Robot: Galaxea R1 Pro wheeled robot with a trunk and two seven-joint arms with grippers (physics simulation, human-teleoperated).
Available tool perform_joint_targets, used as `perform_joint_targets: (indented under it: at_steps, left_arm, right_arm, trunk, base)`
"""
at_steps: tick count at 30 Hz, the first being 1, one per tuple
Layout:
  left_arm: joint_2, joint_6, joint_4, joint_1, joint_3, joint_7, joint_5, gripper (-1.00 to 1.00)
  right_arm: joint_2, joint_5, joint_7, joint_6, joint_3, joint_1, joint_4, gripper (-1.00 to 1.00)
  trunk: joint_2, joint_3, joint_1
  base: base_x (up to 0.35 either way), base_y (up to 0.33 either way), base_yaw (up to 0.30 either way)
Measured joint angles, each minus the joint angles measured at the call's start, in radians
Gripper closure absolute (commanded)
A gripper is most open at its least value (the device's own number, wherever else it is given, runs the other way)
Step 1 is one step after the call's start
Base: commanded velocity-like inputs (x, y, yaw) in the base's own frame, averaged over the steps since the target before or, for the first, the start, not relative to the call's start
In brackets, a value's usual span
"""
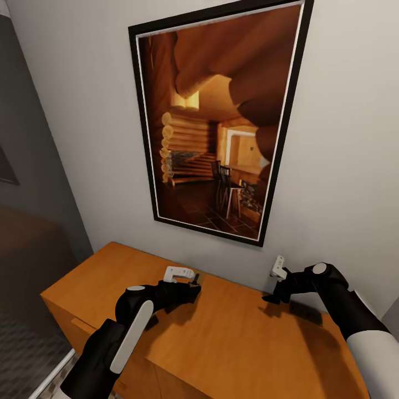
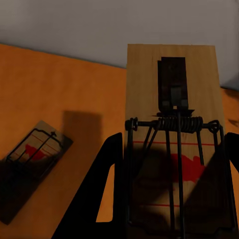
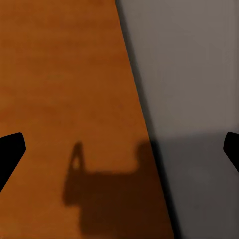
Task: Take the four mousetraps from the cabinet in the bathroom and place them on the bathroom floor. Make sure all four end up on the same floor surface, and ensure that at least two of them are either under or directly next to the same bathroom sink.
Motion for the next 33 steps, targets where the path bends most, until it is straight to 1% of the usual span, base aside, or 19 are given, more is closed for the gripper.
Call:
perform_joint_targets:
  at_steps: [6, 11, 15, 18, 33]
  left_arm:
    - [-0.001, 0.0, 0.0, 0.0, 0.0, 0.0, 0.0, 1.0]
    - [-0.028, 0.0, 0.013, 0.008, -0.005, 0.003, -0.001, 1.0]
    - [-0.039, 0.0, 0.016, 0.011, -0.005, 0.005, -0.001, 1.0]
    - [-0.038, 0.0, 0.018, 0.012, -0.005, 0.006, 0.0, 1.0]
    - [-0.037, -0.001, 0.019, 0.012, -0.005, 0.006, 0.002, 1.0]
  right_arm:
    - [0.0, -0.001, 0.001, 0.001, 0.0, 0.0, 0.0, -1.0]
    - [0.028, 0.003, -0.01, 0.01, -0.002, -0.001, 0.024, -1.0]
    - [0.051, 0.003, -0.011, 0.01, -0.002, -0.001, 0.025, -1.0]
    - [0.066, 0.003, -0.012, 0.01, -0.002, -0.001, 0.025, -1.0]
    - [0.07, 0.004, -0.012, 0.01, -0.002, -0.001, 0.025, -1.0]
  trunk:
    - [0.0, 0.0, 0.0]
    - [0.0, 0.0, 0.0]
    - [0.0, 0.0, 0.0]
    - [0.0, 0.0, 0.0]
    - [0.0, 0.0, 0.0]
  base:
    - [0.0, 0.0, 0.0]
    - [0.0, 0.0, 0.0]
    - [0.0, 0.0, 0.0]
    - [0.0, 0.0, 0.0]
    - [0.0, 0.0, 0.0]
